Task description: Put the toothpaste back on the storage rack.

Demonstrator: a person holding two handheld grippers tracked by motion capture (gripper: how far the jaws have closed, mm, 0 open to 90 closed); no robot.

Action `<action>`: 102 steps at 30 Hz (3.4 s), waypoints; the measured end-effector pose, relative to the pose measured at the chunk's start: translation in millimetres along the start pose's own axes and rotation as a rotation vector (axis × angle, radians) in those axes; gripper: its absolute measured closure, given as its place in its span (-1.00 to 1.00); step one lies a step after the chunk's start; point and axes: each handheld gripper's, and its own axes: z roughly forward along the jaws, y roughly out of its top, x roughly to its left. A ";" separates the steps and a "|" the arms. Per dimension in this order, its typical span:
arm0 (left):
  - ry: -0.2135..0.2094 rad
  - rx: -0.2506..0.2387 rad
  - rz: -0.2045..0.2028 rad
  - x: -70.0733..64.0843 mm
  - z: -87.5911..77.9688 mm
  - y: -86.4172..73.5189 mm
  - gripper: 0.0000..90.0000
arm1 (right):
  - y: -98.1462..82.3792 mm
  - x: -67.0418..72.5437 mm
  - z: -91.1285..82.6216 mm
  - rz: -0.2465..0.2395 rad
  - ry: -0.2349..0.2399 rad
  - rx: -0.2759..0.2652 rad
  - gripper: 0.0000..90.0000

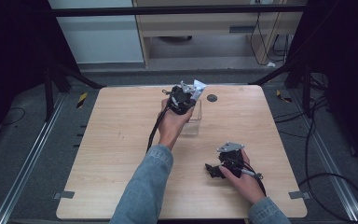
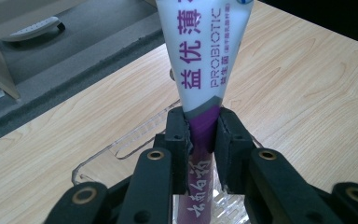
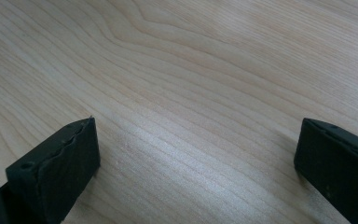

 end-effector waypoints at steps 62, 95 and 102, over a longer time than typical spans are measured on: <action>-0.011 0.145 -0.036 -6.8 23.0 -2.3 0.67 | 0.0 0.0 0.0 0.001 0.000 0.000 -0.99; -0.023 0.140 -0.068 -0.9 25.8 0.9 0.65 | 0.0 0.0 0.1 0.001 0.001 -0.002 -0.99; -0.028 0.127 -0.062 -0.5 24.2 1.3 0.60 | 0.0 0.0 0.1 0.001 0.001 -0.002 -0.99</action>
